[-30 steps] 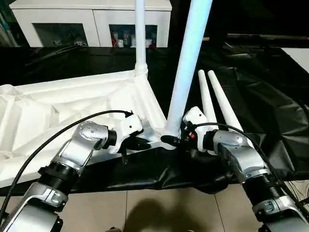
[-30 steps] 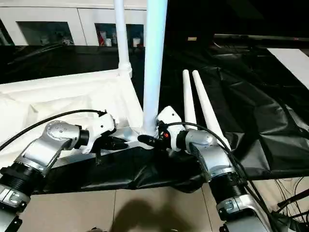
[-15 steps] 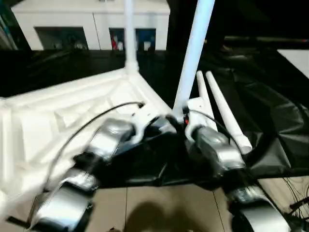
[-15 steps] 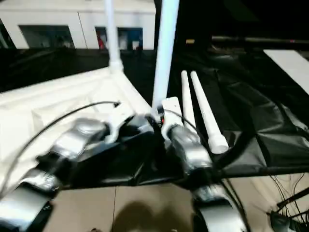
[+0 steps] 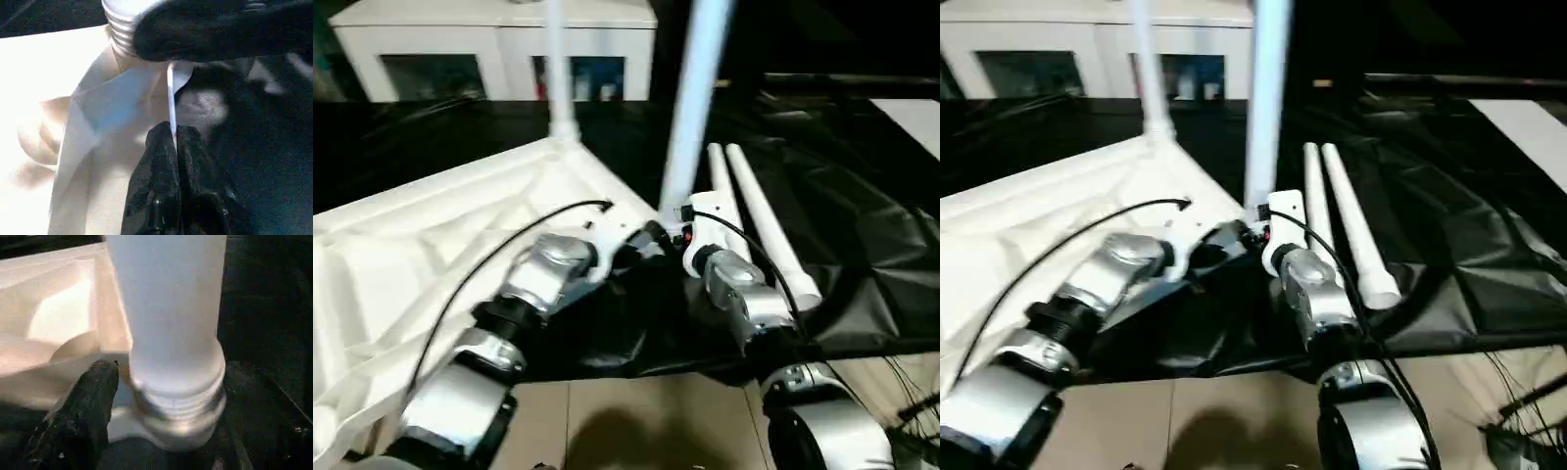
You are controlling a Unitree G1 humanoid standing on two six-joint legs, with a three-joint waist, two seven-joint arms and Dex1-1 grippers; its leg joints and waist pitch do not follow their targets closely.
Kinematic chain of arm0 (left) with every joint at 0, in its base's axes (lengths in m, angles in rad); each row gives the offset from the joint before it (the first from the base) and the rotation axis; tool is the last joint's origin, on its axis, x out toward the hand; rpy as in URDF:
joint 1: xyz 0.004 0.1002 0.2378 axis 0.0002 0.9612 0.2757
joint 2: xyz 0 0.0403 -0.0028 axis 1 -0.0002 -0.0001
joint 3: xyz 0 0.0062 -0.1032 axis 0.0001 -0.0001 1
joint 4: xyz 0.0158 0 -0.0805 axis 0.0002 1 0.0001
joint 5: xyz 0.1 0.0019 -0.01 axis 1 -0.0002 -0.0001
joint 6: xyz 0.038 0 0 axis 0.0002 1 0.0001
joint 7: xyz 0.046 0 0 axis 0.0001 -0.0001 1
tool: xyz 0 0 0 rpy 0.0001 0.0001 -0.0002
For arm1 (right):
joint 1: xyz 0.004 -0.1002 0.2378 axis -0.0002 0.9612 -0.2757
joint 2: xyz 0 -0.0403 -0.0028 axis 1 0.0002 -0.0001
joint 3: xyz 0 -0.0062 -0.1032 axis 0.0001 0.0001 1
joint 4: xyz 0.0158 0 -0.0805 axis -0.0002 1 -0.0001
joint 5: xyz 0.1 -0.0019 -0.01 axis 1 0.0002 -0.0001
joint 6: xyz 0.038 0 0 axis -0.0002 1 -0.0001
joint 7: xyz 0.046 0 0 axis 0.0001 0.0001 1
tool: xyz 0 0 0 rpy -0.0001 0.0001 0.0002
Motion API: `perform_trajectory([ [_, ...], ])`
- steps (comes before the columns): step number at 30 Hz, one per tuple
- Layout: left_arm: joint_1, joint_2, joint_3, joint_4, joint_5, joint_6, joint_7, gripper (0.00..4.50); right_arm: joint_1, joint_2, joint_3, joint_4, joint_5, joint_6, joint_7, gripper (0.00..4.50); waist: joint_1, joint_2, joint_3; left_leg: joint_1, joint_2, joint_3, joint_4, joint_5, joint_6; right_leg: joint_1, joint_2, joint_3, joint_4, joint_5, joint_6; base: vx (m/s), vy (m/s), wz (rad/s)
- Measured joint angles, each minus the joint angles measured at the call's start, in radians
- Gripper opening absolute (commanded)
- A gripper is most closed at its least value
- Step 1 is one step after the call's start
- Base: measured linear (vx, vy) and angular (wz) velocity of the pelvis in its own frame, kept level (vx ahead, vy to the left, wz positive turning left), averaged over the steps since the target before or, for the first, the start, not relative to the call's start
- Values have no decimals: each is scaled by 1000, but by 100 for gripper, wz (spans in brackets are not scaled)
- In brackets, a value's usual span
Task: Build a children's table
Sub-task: Rotate leg to tighten
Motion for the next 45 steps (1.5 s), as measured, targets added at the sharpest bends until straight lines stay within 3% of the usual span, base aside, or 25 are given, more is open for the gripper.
perform_trajectory([
  [7,98,127,-18,-158,-19,-43,-190,0,84,-167,127,-166,-26,22,292,392,5,0,0,0,0,0,1,1,4,-1,0,0,-4,-2,1,0,0,0],
  [13,141,206,-59,-264,-40,-47,-337,0,102,-250,154,-265,-8,71,456,392,24,1,1,0,0,1,1,0,2,-2,0,0,-4,-3,0,0,0,0],
  [19,158,222,-62,-297,-42,-39,-373,0,126,-296,193,-320,8,105,543,392,24,1,1,0,0,1,1,0,2,-2,0,0,-3,-3,0,0,0,0],
  [32,171,234,-62,-326,-49,-18,-391,0,137,-272,193,-320,0,114,536,392,23,1,1,0,0,1,1,0,2,-2,0,0,-3,-3,0,0,0,0],
  [38,175,238,-62,-339,-48,-10,-393,0,137,-271,191,-320,0,122,533,320,22,1,1,0,0,1,1,0,2,-2,0,0,-3,-3,0,0,0,0],
  [45,176,242,-62,-344,-48,-1,-400,0,137,-265,190,-320,0,122,526,279,22,1,1,0,0,1,2,0,2,-2,0,0,-3,-3,0,0,0,0],
])
